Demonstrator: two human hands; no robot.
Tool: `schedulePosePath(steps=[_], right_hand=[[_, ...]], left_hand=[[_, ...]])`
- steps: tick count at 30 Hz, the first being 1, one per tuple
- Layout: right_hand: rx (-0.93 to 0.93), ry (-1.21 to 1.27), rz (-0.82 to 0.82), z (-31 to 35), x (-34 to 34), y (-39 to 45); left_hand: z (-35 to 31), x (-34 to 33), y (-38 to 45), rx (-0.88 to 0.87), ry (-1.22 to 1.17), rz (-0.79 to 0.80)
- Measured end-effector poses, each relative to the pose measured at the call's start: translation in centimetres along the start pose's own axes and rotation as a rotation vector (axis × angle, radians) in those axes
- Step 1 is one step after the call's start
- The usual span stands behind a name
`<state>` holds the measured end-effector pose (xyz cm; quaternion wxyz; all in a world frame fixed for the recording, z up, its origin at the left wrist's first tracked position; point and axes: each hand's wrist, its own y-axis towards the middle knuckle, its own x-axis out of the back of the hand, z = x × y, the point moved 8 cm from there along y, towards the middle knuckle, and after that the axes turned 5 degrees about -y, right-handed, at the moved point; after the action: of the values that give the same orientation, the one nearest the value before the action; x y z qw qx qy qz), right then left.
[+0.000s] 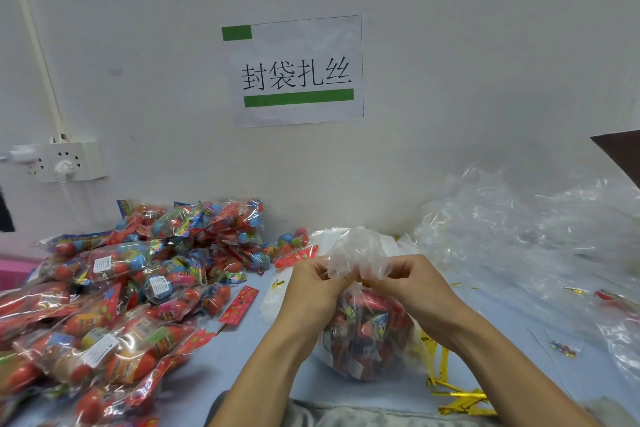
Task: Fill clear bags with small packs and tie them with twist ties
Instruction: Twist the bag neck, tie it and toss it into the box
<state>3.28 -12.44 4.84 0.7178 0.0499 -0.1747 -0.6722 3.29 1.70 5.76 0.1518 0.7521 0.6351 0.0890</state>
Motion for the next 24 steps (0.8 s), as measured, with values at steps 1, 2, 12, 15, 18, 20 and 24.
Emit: schedulePosePath(steps=[1, 2, 12, 15, 18, 20, 24], right_hand=[[-0.012, -0.008, 0.002, -0.1, 0.1, 0.0], [-0.023, -0.007, 0.007, -0.1, 0.1, 0.0], [-0.029, -0.086, 0.052, 1.0, -0.4, -0.4], [-0.005, -0.093, 0.038, 1.6, -0.5, -0.5], [0.015, -0.118, 0.005, 1.9, -0.7, -0.5], [0.035, -0.146, -0.033, 2.1, -0.8, -0.5], [0.053, -0.162, -0.111, 2.1, -0.8, -0.5]], left_hand=[[0.0, -0.1, 0.0, -0.003, -0.004, 0.004], [-0.1, -0.1, 0.0, -0.005, -0.009, 0.007], [0.6, 0.5, 0.2, 0.098, -0.166, -0.066], [0.9, 0.4, 0.2, 0.162, -0.220, -0.047], [0.9, 0.2, 0.1, 0.204, -0.256, -0.051], [0.8, 0.3, 0.1, 0.187, -0.233, -0.074], [0.5, 0.5, 0.0, 0.143, -0.221, -0.122]])
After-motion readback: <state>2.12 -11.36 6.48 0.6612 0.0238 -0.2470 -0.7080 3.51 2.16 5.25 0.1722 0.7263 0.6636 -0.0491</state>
